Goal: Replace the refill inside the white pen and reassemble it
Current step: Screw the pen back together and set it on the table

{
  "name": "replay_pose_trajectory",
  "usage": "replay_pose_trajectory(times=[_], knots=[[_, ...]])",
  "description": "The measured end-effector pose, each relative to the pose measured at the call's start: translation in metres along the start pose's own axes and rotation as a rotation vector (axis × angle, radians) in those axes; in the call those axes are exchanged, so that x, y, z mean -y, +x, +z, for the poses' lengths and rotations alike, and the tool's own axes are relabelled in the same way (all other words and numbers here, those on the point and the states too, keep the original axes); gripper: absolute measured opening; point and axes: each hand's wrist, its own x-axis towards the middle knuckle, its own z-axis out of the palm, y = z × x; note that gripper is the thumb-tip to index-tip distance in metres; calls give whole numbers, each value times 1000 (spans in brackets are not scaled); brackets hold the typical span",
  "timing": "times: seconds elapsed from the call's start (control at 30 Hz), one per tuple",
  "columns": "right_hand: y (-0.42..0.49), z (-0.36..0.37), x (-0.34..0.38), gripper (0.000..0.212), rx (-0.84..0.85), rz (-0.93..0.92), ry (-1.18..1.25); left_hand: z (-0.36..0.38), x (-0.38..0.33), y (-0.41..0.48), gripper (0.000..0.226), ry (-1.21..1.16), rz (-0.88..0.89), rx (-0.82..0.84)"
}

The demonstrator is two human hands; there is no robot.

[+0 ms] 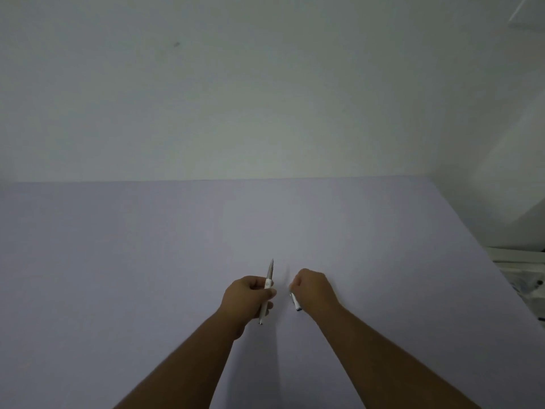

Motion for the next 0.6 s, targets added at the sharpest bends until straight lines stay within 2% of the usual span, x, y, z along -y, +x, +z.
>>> replay_pose_trajectory(times=[0.13,0.3,0.43,0.53,0.6], knots=[[2,21,-6,21,-24,-44,-139,-3,2,0,7,-58,-32,38],[4,28,-6,21,-77,-34,-97,-4,5,1,7,-79,-40,51],[5,11,7,23,-91,34,272,-6,5,2,10,-69,-38,49],[6,-12,22,24,-50,57,716,-6,2,1,12,-57,-40,43],[7,-25,30,17,-13,70,958,-4,-1,0,11,-50,-39,56]])
